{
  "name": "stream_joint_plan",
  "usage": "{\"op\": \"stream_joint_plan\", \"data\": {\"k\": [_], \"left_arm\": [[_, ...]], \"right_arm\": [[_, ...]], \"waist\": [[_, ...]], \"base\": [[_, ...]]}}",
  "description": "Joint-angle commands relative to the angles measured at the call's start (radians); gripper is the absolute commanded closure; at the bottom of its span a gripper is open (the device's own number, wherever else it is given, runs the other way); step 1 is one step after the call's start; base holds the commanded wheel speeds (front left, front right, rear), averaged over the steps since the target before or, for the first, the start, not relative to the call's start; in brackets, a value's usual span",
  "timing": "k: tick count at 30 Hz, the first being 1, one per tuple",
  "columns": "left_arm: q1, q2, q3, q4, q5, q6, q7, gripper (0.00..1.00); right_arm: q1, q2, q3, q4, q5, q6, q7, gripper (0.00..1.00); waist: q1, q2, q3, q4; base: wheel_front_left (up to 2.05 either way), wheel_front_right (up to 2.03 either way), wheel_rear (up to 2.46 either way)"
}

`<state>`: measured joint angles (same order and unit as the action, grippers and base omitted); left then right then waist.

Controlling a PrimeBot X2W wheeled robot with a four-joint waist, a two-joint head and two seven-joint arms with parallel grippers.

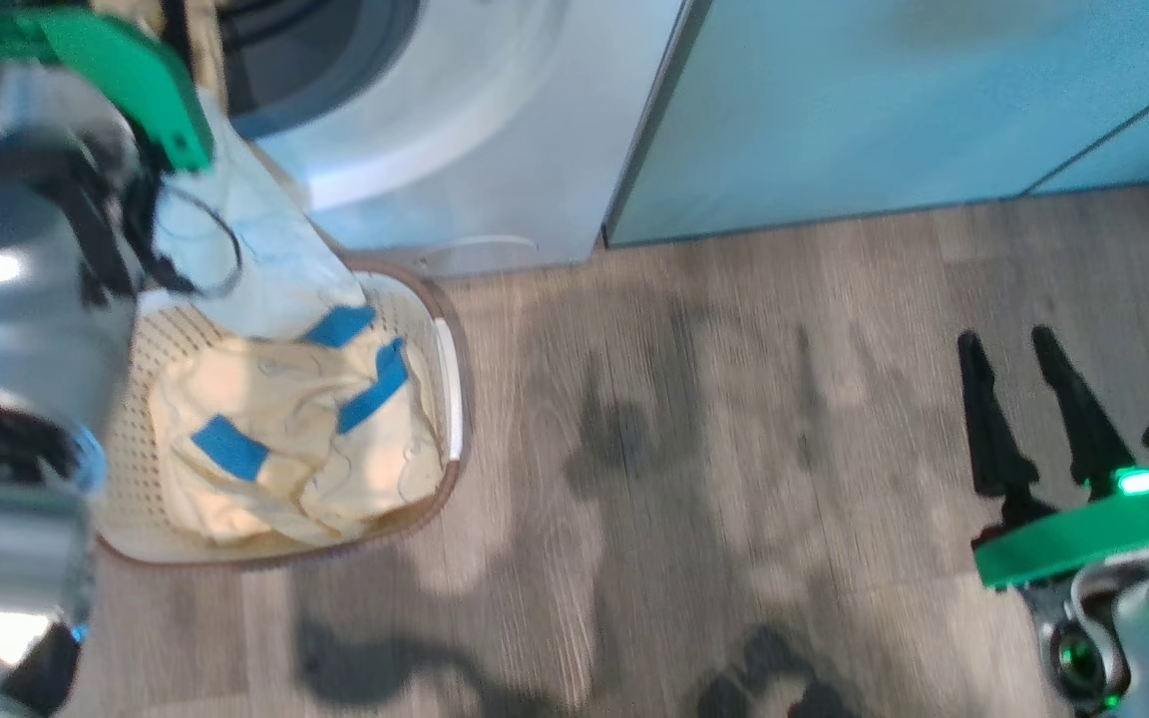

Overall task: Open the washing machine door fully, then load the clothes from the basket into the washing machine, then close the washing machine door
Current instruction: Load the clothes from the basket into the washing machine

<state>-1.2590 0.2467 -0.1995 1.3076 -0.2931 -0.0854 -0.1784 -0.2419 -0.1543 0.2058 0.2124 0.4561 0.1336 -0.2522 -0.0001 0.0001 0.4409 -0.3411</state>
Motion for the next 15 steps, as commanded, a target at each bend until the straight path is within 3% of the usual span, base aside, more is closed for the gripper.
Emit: {"op": "stream_joint_plan", "data": {"k": [1, 9, 15], "left_arm": [[0.014, 0.032, 0.006, -0.022, -0.006, -0.002, -0.027, 0.00], [0.215, 0.017, 0.022, -0.095, -0.039, -0.021, -0.082, 0.00], [0.430, 0.008, 0.068, -0.312, -0.053, -0.013, -0.083, 0.00]], "right_arm": [[0.028, -0.024, 0.010, -0.024, -0.009, -0.003, -0.010, 0.00], [0.096, -0.029, -0.003, -0.027, -0.015, -0.003, -0.010, 0.00], [0.128, -0.025, -0.014, -0.030, -0.018, -0.003, -0.010, 0.00]], "waist": [[0.0001, -0.0001, -0.045, 0.009], [0.0001, -0.0001, -0.139, 0.025], [0.0001, -0.0001, -0.185, 0.045]], "base": [[0.00, 0.00, 0.00], [0.00, 0.00, 0.00], [0.00, 0.00, 0.00]]}}
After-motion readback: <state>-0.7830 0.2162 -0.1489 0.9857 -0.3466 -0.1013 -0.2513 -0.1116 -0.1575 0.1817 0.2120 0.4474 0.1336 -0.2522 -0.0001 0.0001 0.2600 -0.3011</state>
